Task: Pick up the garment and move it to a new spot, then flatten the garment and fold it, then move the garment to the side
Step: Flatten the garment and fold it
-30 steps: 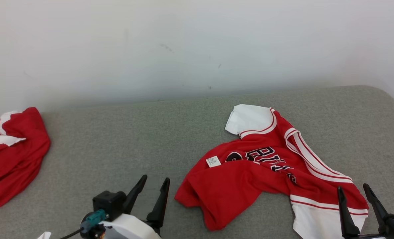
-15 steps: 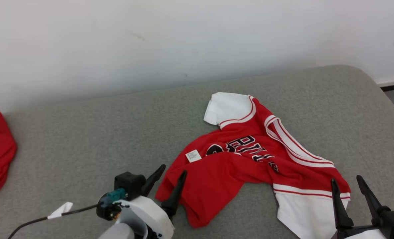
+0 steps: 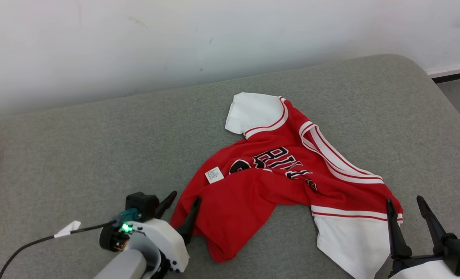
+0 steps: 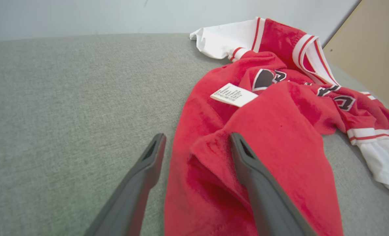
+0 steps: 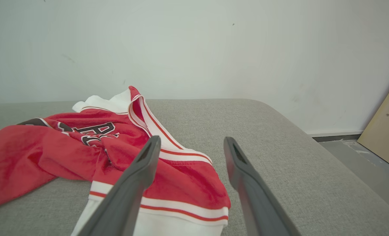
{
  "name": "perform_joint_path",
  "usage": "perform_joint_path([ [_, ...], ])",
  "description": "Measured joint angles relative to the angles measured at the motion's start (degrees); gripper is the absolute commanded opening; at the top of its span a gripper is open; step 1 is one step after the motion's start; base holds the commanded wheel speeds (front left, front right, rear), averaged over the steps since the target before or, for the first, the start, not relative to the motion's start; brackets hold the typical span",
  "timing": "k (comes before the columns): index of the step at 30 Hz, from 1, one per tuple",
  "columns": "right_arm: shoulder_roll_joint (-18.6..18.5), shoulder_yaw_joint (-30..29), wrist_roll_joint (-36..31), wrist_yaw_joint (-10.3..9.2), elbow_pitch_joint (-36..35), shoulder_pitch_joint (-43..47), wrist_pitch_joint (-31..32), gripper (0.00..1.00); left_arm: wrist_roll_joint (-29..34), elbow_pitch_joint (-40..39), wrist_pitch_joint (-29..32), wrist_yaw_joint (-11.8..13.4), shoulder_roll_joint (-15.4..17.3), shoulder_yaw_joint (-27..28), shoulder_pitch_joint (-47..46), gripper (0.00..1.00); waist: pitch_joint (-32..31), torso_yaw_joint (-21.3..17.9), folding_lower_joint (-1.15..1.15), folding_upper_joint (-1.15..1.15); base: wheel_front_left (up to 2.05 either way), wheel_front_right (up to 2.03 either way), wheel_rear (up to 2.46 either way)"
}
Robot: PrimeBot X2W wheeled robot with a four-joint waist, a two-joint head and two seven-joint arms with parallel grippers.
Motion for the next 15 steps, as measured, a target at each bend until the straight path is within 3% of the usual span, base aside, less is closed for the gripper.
perform_joint_path([
  [12,0.2,-0.3,-0.3,0.00,0.1,-0.8,0.0,1.00,0.0,2.4,-1.9,-1.7,-2.2,-0.5,-0.7,1.00,-0.2,0.9,0.00,0.00,0.00,0.00,0.00],
  [14,0.2,-0.3,-0.3,0.00,0.1,-0.8,0.0,1.00,0.1,2.5,-2.0,-1.8,-2.5,-0.5,-0.7,0.57,-0.4,1.0,0.00,0.00,0.00,0.00,0.00],
  [15,0.2,-0.3,-0.3,-0.01,0.1,-0.8,0.0,1.00,0.1,2.6,-2.0,-1.9,-2.6,-0.5,-0.7,0.49,-0.4,1.0,0.00,0.00,0.00,0.00,0.00],
])
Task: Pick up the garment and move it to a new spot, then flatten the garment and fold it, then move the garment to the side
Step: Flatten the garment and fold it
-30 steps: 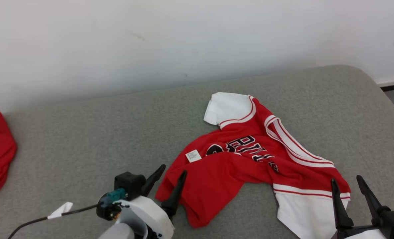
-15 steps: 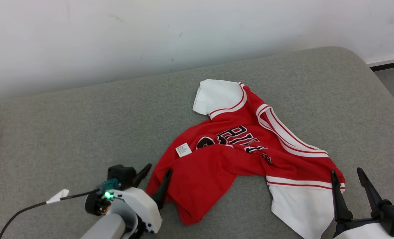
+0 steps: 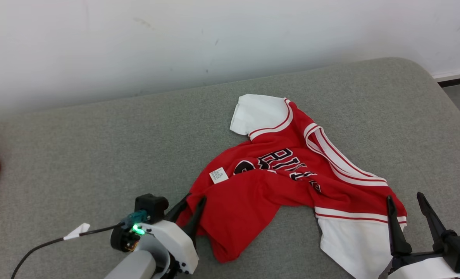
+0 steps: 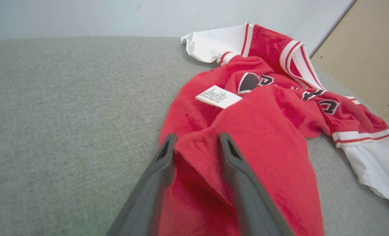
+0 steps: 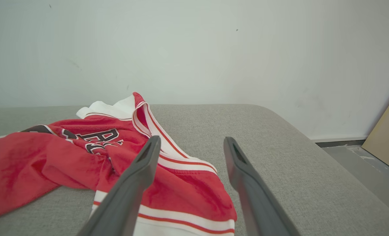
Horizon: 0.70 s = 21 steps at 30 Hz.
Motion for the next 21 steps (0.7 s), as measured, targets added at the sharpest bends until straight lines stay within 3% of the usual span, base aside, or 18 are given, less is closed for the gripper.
perform_joint_path([
  [3,0.0,0.1,0.0,0.00,0.0,0.0,0.0,1.00,0.2,0.1,-0.1,0.0,-0.2,0.0,0.0,0.29,-0.3,0.1,0.00,0.00,0.00,0.00,0.00],
  [5,0.0,0.1,0.0,0.01,0.1,0.0,0.0,1.00,0.6,0.2,-0.2,-0.1,-0.4,-0.1,0.1,0.00,-0.5,0.1,0.00,0.00,0.00,0.00,0.00],
  [13,-0.2,0.0,0.3,0.00,0.2,0.7,0.0,1.00,1.1,-2.8,-0.3,-0.5,-0.6,0.3,0.4,0.00,-1.4,0.7,0.00,0.00,0.00,0.00,0.00],
  [21,-0.2,0.1,0.4,0.01,0.4,1.0,0.0,1.00,3.5,-13.8,0.2,-0.6,0.9,-1.1,2.8,0.00,-2.4,1.5,0.00,0.00,0.00,0.00,0.00],
])
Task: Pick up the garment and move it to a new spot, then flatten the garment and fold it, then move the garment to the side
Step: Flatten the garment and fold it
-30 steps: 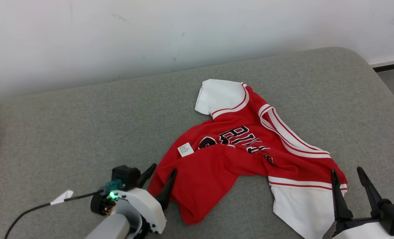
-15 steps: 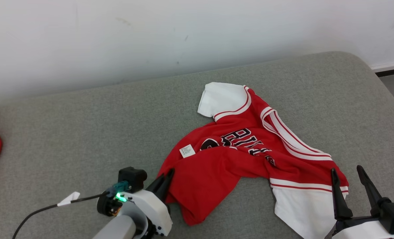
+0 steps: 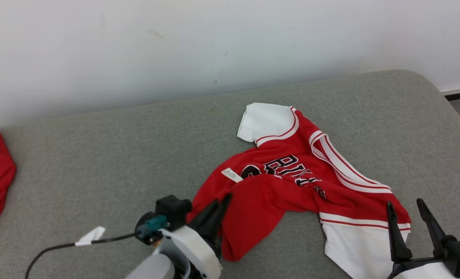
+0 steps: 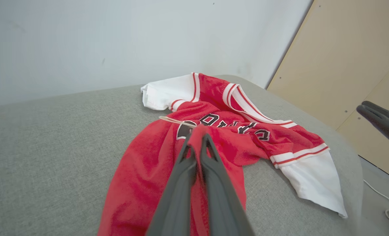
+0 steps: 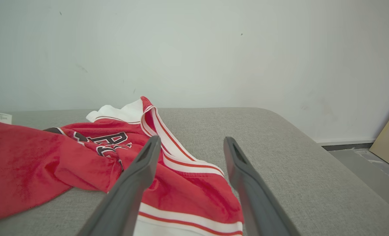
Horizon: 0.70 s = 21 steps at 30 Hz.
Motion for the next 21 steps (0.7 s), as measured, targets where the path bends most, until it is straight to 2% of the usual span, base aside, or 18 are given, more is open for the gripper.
perform_joint_path([
  [5,-0.1,0.2,0.1,-0.01,0.2,0.4,0.0,1.00,-0.9,-9.0,5.1,-0.5,0.3,-5.8,4.9,0.00,-0.5,0.1,0.00,0.00,0.00,0.00,0.00],
  [10,-0.2,0.5,0.4,-0.01,0.3,0.5,0.0,1.00,-2.7,-15.2,10.2,-0.7,2.3,-11.6,9.2,0.00,-0.7,-0.2,0.00,0.00,0.00,0.00,0.00],
  [16,-0.2,0.8,0.5,0.00,0.4,0.5,0.0,1.00,-3.0,-15.8,12.6,-0.7,4.5,-16.7,11.8,0.00,-0.6,-0.8,0.00,0.00,0.00,0.00,0.00],
  [21,-0.2,0.6,0.6,-0.01,0.3,0.5,0.0,1.00,-3.2,-12.7,12.8,-0.7,4.9,-19.0,12.3,0.00,-0.1,-1.3,0.00,0.00,0.00,0.00,0.00],
])
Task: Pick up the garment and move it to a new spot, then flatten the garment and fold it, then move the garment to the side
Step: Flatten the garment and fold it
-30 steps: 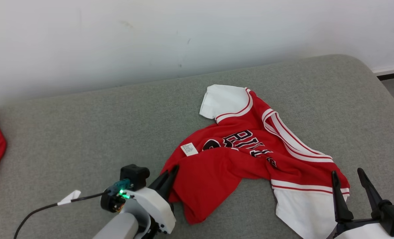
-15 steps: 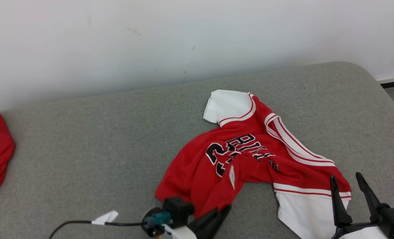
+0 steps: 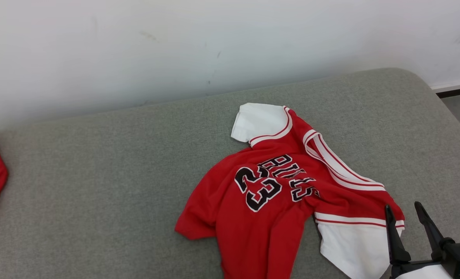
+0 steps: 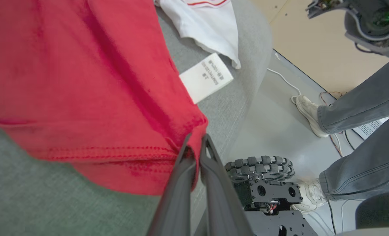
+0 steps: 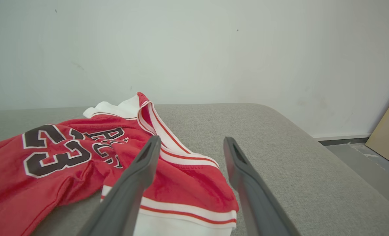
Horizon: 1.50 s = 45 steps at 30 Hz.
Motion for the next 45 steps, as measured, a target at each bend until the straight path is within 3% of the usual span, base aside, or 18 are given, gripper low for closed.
perform_joint_path([
  [8,0.1,-0.5,0.0,0.00,0.0,0.0,0.0,1.00,0.2,7.9,-2.7,0.0,-1.1,-0.4,0.2,0.00,0.1,-0.3,0.00,0.00,0.00,0.00,0.00],
  [9,0.1,-0.5,0.0,0.00,0.1,0.0,0.0,1.00,0.2,8.5,-2.9,0.0,-1.4,-0.5,0.2,0.39,0.0,-0.2,0.00,0.00,0.00,0.00,0.00],
  [10,0.1,-0.5,0.0,0.01,0.0,0.0,0.0,1.00,0.1,8.8,-2.9,0.0,-1.7,-0.6,0.2,1.00,0.0,-0.2,0.00,0.00,0.00,0.00,0.00],
  [15,0.1,-0.3,0.0,0.01,0.3,0.0,0.0,1.00,-5.3,5.6,-3.4,0.0,-2.3,-1.0,0.9,1.00,-0.9,-0.2,0.00,0.00,0.00,0.00,0.00],
  [20,-0.3,-0.5,0.0,0.01,0.3,0.7,0.0,1.00,-8.9,-4.4,-5.5,0.0,0.4,2.0,0.2,1.00,-1.9,-0.1,0.00,0.00,0.00,0.00,0.00],
  [26,-0.2,-0.2,0.0,0.00,0.2,0.5,0.0,1.00,-9.4,-9.5,-6.1,7.2,3.8,9.9,-4.5,1.00,-1.7,-0.2,0.00,0.00,0.00,0.00,0.00],
  [33,0.0,0.5,0.0,0.01,-0.3,-0.6,0.0,1.00,-9.9,0.3,-4.8,14.4,4.7,16.5,-10.0,1.00,0.4,-1.6,0.00,0.00,0.00,0.00,0.00],
  [36,0.2,0.3,-0.1,0.01,-0.4,-0.6,0.0,1.00,-11.4,5.5,-3.1,14.4,4.0,17.0,-11.8,1.00,1.7,-2.4,0.00,0.00,0.00,0.00,0.00],
  [45,0.9,0.1,-0.2,0.01,-0.9,-1.0,0.0,1.00,-15.6,15.4,2.1,10.2,2.3,17.1,-13.4,1.00,4.3,-4.9,0.00,0.00,0.00,0.00,0.00],
])
